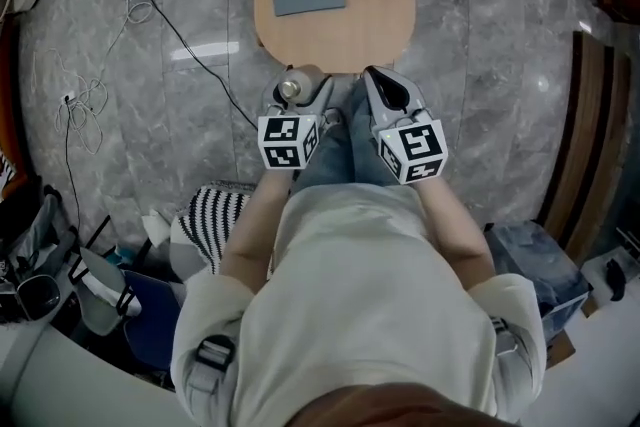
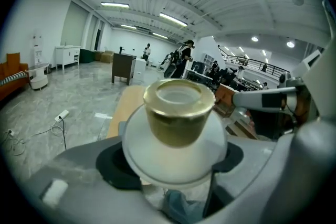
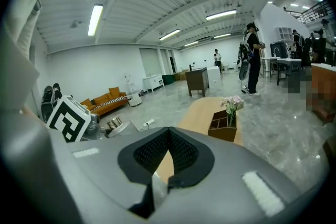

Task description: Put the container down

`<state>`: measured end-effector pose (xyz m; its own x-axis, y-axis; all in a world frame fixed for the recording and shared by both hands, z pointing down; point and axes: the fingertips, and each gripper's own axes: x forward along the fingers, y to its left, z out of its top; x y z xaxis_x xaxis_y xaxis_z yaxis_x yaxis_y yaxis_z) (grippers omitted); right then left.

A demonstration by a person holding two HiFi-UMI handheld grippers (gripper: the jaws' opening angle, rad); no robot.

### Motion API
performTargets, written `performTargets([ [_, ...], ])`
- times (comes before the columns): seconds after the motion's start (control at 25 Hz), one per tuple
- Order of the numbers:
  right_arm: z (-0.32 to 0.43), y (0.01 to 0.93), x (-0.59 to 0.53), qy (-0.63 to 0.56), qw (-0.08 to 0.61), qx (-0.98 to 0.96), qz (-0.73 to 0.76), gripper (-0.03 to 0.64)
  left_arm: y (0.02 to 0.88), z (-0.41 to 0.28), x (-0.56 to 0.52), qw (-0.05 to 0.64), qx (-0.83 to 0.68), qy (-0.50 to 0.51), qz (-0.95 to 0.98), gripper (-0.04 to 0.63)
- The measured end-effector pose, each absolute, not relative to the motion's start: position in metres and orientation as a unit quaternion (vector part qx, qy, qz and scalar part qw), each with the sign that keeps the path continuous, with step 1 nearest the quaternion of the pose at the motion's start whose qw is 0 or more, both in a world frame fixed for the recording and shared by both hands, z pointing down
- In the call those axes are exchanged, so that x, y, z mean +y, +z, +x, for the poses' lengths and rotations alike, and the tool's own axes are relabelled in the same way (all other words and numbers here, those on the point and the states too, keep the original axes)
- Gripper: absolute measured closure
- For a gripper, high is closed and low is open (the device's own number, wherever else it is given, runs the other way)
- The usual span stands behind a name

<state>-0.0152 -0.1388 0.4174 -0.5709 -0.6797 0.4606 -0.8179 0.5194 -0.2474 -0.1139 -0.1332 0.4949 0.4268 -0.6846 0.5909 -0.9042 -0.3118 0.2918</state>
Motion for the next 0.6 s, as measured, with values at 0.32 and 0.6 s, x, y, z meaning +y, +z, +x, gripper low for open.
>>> performTargets([
  [0.32, -0.013, 0.484, -0.178, 0.232, 0.198, -0.855, 0.420, 0.615, 0.575, -0.100, -0.178, 0.311, -0.498, 0.214, 0.780, 0.247],
  [0.6, -0.004, 0.543, -0.206, 0.254, 0.217, -0.849, 0.409, 0.615, 0.652, -0.077, -0.210, 0.296, -0.483, 0.258, 0.782, 0.247],
])
